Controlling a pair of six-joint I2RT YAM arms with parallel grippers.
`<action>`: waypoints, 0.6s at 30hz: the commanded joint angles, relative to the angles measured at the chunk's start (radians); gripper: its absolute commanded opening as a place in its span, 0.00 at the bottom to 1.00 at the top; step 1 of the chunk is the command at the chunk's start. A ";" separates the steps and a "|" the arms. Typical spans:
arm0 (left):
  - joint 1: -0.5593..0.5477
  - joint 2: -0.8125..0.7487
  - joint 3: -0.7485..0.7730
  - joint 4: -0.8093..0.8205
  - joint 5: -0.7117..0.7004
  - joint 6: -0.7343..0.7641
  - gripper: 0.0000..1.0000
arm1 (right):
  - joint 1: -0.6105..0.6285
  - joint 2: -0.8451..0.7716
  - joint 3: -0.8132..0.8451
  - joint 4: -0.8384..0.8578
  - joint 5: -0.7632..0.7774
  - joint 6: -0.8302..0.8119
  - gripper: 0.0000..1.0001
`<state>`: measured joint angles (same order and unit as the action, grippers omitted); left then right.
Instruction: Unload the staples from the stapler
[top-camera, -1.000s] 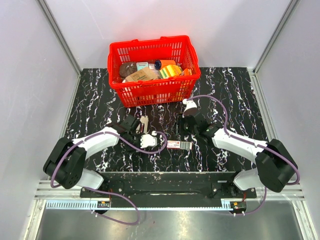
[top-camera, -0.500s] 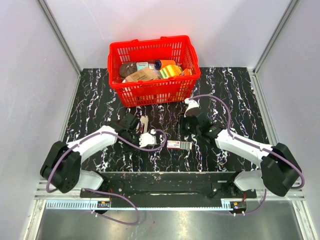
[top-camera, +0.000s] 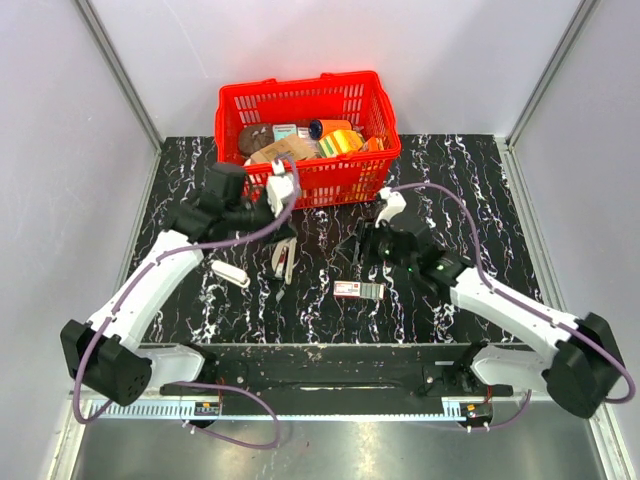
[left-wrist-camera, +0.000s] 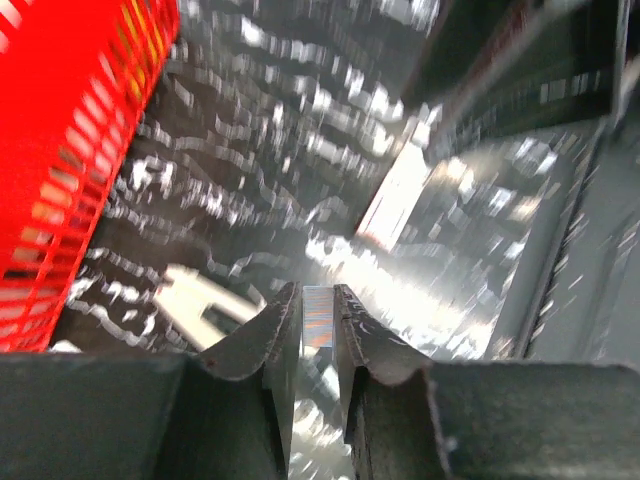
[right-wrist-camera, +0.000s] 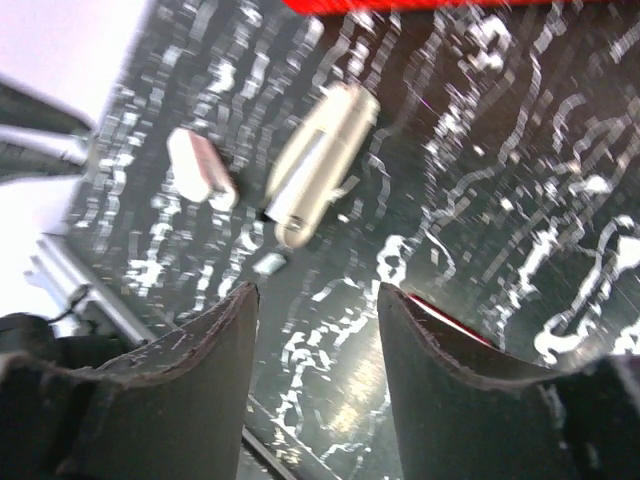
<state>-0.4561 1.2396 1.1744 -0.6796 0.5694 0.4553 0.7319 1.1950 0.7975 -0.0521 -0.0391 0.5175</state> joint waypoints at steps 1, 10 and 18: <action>0.100 0.024 0.099 0.245 0.366 -0.451 0.24 | -0.003 -0.103 0.055 0.139 -0.106 0.010 0.59; 0.184 0.040 -0.202 1.338 0.590 -1.507 0.30 | -0.005 -0.107 0.111 0.299 -0.249 0.111 0.63; 0.180 -0.005 -0.058 0.659 0.497 -0.885 0.29 | -0.003 -0.077 0.103 0.233 -0.161 0.099 0.59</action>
<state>-0.2722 1.2739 0.9810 0.3500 1.1122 -0.8047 0.7319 1.1240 0.8921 0.1959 -0.2535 0.6220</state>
